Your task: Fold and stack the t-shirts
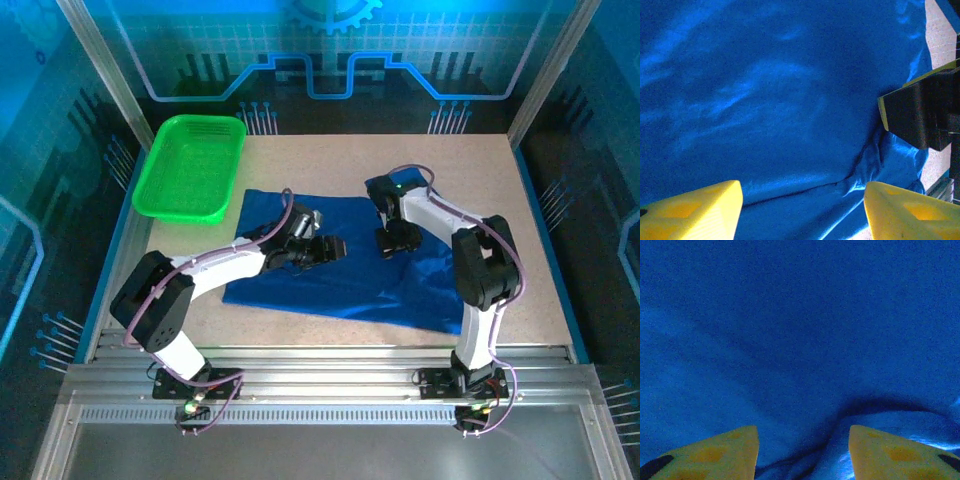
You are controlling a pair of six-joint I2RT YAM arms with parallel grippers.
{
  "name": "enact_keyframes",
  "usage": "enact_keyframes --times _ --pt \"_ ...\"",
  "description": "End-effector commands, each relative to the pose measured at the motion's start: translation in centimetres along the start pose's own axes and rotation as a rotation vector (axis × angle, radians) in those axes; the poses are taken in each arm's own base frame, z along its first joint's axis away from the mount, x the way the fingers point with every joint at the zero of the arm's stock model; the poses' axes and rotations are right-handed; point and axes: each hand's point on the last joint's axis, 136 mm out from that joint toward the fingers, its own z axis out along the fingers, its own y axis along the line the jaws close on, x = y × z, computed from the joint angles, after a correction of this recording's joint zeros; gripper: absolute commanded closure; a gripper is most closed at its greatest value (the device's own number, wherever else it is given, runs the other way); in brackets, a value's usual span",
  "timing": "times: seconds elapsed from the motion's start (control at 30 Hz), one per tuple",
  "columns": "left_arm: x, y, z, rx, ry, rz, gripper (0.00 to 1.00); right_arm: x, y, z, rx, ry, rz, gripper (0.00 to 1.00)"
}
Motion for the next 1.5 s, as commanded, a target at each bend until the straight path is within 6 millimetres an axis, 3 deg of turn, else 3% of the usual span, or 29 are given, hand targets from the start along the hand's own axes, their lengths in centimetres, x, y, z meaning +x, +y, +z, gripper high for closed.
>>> enact_keyframes --times 0.0,0.17,0.47,0.57,0.87,1.2,1.33,1.47 --pt "-0.1 -0.8 -0.8 0.032 -0.016 0.019 0.33 1.6 -1.6 1.0 0.085 0.076 -0.038 0.52" --pt "-0.1 -0.7 -0.7 0.031 -0.018 0.02 0.33 3.1 -2.8 1.8 0.108 0.094 0.036 0.61" --pt "0.1 -0.9 0.3 0.042 0.005 0.014 0.34 6.2 -5.0 2.1 0.115 0.083 0.188 0.95" --pt "0.0 -1.3 0.7 0.054 0.009 0.02 0.34 6.9 -5.4 1.7 0.09 0.04 0.262 0.98" --pt "0.0 -5.5 3.2 0.133 0.056 0.07 0.34 9.7 -4.7 2.0 -0.033 -0.042 0.433 0.97" --pt "-0.5 -12.7 6.9 0.29 0.139 0.14 0.34 15.4 -3.8 3.5 -0.081 0.003 0.613 0.88" --pt "1.5 -14.8 8.5 0.334 0.217 0.189 0.34 17.1 -3.6 3.7 -0.1 0.011 0.654 0.85" --pt "4.5 -16.5 9.5 0.359 0.28 0.265 0.34 17.4 -4.0 2.5 -0.131 -0.039 0.709 0.71"
